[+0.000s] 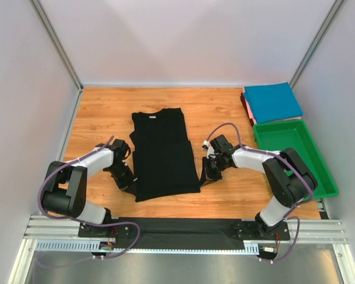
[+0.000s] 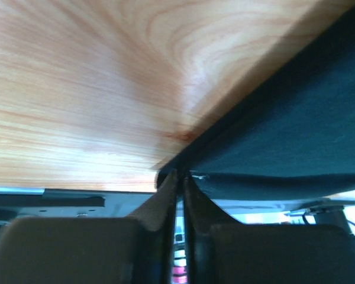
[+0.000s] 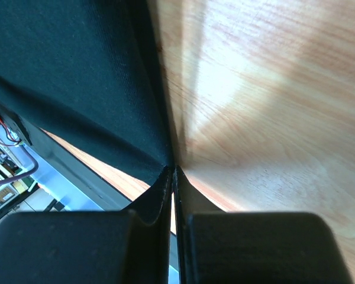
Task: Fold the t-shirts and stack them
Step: Fold the tshirt
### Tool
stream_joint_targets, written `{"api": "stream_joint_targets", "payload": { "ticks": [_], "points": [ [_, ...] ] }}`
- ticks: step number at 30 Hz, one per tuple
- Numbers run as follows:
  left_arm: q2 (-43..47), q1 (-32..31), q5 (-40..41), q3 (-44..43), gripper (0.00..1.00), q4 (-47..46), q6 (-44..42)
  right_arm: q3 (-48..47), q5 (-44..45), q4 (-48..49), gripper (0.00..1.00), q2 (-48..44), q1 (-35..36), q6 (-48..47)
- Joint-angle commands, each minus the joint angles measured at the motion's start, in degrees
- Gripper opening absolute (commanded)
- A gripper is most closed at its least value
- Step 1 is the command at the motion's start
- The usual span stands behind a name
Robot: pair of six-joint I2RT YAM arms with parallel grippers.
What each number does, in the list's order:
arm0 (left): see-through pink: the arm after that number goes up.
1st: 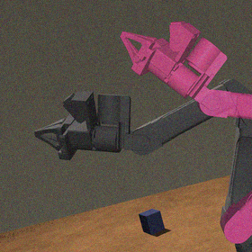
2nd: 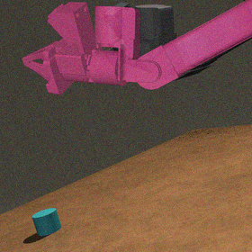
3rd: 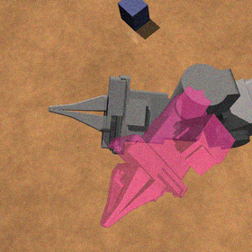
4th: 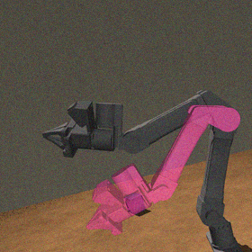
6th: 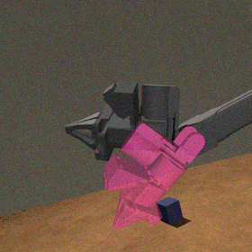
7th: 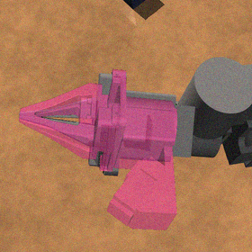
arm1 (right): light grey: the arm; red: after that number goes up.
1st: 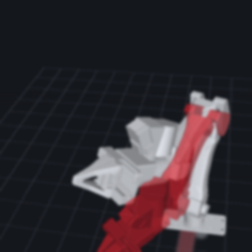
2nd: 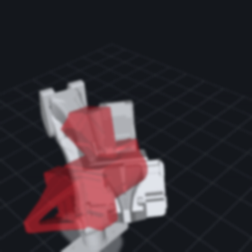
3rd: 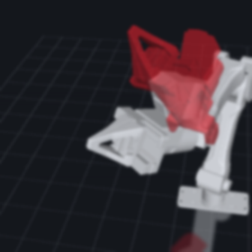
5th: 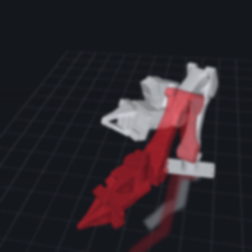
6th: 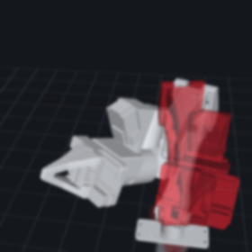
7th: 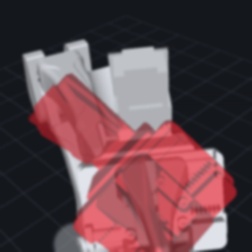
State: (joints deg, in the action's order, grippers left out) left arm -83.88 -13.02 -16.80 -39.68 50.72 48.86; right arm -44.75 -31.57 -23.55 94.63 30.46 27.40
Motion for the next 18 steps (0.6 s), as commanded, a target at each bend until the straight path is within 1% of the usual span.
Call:
{"api": "stream_joint_targets", "payload": {
  "ticks": [1,3,4,5,6,7,8,10,12,14,17,18],
  "points": [
    [0.0,-0.5,3.3,-0.4,0.16,4.4,0.3,-1.0,2.2,-0.6,0.0,-1.5,0.1,-0.3],
    [0.4,-0.6,3.9,-1.6,0.22,6.2,0.1,-2.2,2.1,-2.8,0.0,-1.5,0.1,-0.7],
    [0.5,-1.0,4.2,-2.5,0.25,6.9,-0.3,-2.7,2.7,-3.9,0.05,-1.6,0.1,-0.6],
    [0.6,-1.4,5.2,-3.6,0.27,9.5,-1.1,-4.0,2.9,-5.1,0.06,-2.2,0.1,-0.5],
    [0.6,-2.0,8.6,-6.9,0.27,11.2,-1.4,-4.6,3.2,-7.1,0.07,-2.6,0.1,-0.3],
    [0.5,-3.1,9.9,-8.6,0.28,12.6,-1.7,-5.4,3.4,-8.3,0.1,-3.1,0.1,-0.2],
    [0.3,-3.7,10.9,-10.1,0.28,14.6,-1.9,-7.0,3.8,-9.6,0.13,-3.8,0.1,0.0],
    [0.2,-5.3,10.9,-14.0,0.28,14.5,-2.5,-8.9,4.5,-12.9,0.17,-4.3,0.1,0.9],
    [0.0,-7.4,8.8,-15.9,0.28,12.8,-1.8,-11.3,4.4,-15.3,0.17,-4.4,0.2,1.6],
    [-0.5,-8.8,6.5,-16.1,0.28,10.1,-0.8,-12.6,3.9,-15.8,0.13,-4.5,0.5,2.7],
    [-1.4,-11.2,2.9,-14.8,0.28,6.3,1.9,-12.9,1.0,-12.3,0.08,-4.2,2.1,4.3],
    [-1.6,-12.0,1.3,-13.4,0.28,5.2,2.7,-12.9,-0.1,-9.4,0.08,-3.8,2.4,4.8]
  ]
}}
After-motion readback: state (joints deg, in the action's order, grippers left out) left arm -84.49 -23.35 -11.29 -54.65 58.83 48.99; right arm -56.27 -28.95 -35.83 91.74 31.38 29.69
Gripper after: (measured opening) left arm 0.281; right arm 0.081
